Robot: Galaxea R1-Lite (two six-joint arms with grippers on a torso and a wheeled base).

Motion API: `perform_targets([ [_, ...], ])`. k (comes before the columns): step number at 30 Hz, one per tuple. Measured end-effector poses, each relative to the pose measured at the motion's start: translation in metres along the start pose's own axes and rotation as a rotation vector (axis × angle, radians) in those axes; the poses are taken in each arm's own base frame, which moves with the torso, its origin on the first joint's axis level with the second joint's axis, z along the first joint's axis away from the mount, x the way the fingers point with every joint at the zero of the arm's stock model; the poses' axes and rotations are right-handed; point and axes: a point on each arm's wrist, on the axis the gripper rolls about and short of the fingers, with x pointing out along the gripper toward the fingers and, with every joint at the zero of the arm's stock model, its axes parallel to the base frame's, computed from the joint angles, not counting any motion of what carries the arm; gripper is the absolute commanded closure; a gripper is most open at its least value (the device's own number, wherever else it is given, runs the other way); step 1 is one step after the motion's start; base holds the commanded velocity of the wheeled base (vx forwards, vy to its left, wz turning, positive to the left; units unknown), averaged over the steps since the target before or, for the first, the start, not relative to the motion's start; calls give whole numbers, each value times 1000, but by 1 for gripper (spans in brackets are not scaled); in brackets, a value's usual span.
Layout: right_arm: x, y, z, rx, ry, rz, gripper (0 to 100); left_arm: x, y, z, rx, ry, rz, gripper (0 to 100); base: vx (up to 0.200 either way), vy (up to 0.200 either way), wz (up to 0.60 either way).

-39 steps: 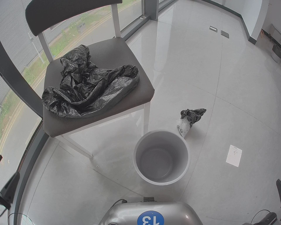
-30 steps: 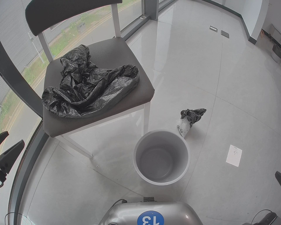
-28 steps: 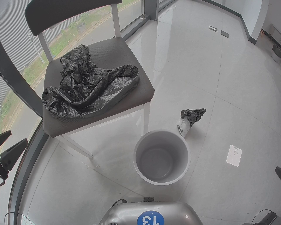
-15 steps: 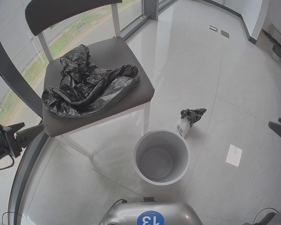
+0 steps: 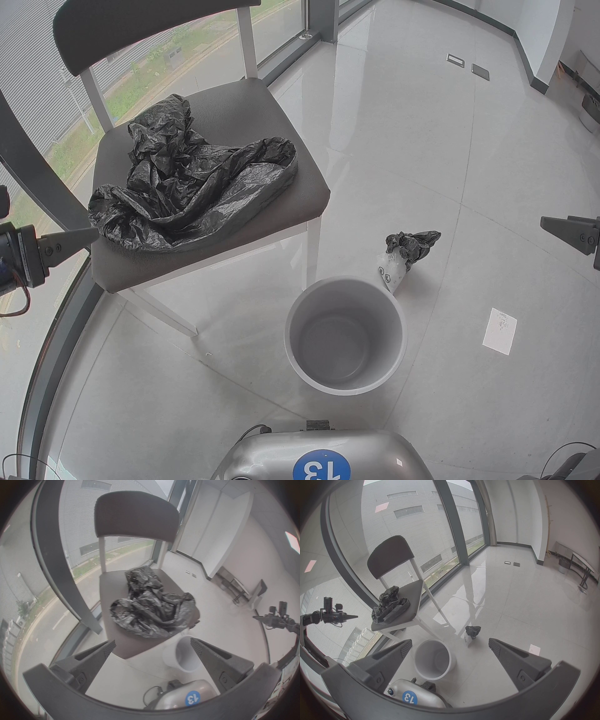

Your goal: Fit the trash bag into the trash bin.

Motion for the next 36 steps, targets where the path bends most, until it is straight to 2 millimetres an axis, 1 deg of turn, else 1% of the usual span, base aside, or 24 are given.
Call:
perform_targets([
  [5,6,3,-2,9,24,24,0,15,20,6,27,-22,99,0,0,0,0],
  [11,8,7,-7,11,77,48,0,43,37,14,57,-91,140,0,0,0,0],
  [15,7,9,-8,10,101,58,0,64,47,14,68,-115,148,0,0,0,0],
  [19,7,12,-9,5,109,71,0,80,61,10,81,-88,179,0,0,0,0],
  [21,6,14,-9,1,110,81,0,85,69,10,93,-85,201,0,0,0,0],
  [24,6,16,-9,-4,112,97,0,90,76,13,99,-97,213,0,0,0,0],
  [36,-1,18,-9,-9,96,113,0,106,81,11,65,-86,206,0,0,0,0],
])
